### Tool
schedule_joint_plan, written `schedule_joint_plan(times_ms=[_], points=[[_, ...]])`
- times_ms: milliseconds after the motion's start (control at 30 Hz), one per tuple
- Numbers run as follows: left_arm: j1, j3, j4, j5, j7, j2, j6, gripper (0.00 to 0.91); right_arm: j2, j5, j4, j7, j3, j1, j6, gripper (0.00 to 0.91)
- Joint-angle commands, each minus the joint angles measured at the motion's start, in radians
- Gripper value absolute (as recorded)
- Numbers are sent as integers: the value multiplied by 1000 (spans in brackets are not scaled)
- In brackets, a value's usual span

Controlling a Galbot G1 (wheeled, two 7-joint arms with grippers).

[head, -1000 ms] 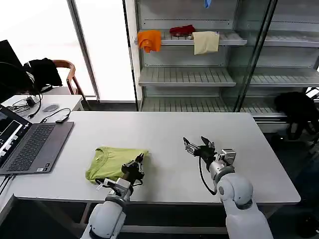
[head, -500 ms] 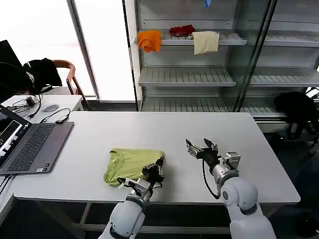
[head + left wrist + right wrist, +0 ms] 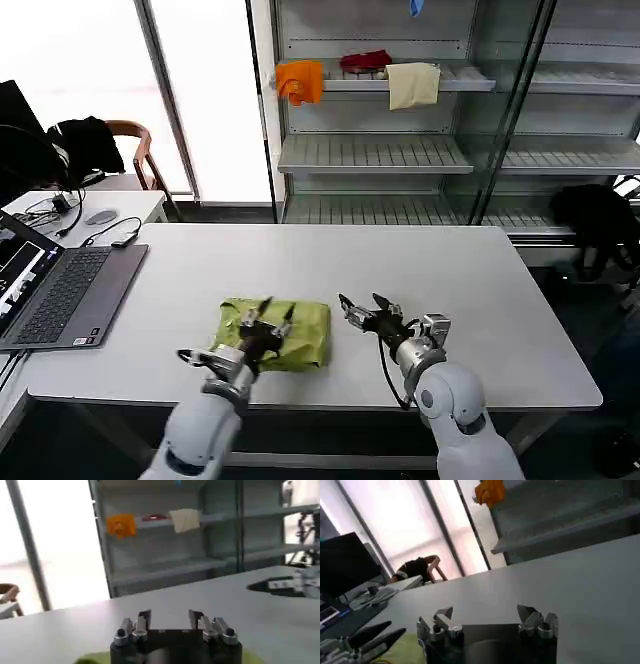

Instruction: Fold and organize the clothes.

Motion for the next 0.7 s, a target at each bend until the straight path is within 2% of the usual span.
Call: schedule_joint_plan(times_ms=[33, 233, 333, 400, 433, 467, 500, 567, 633, 700], points=[[18, -427, 35, -259, -6, 170, 3, 907, 64, 12, -83, -1, -116, 5, 0, 907], [31, -498, 63, -302, -6, 204, 5, 907, 68, -31, -93, -29, -143, -17, 0, 907], [32, -508, 68, -314, -5, 208, 5, 907, 79, -46, -98, -21, -153, -18, 0, 887], [30, -513, 71, -316, -6, 209, 6, 907, 86, -50, -99, -7, -153, -20, -1, 705], [29, -515, 72, -317, -6, 210, 6, 907, 87, -52, -100, -4, -152, -23, -1, 453], [29, -516, 72, -319, -5, 211, 6, 907, 87, -54, -99, -1, -152, -26, -1, 393], [30, -518, 72, -321, -5, 213, 6, 907, 87, -56, -99, 2, -152, -28, 0, 262], [30, -522, 73, -323, -4, 217, 6, 907, 87, -59, -98, 8, -150, -31, 0, 71], [30, -524, 73, -323, -2, 220, 6, 907, 88, -60, -95, 11, -149, -33, 0, 0], [29, -525, 73, -323, -2, 220, 6, 907, 89, -59, -90, 15, -149, -33, 0, 0]])
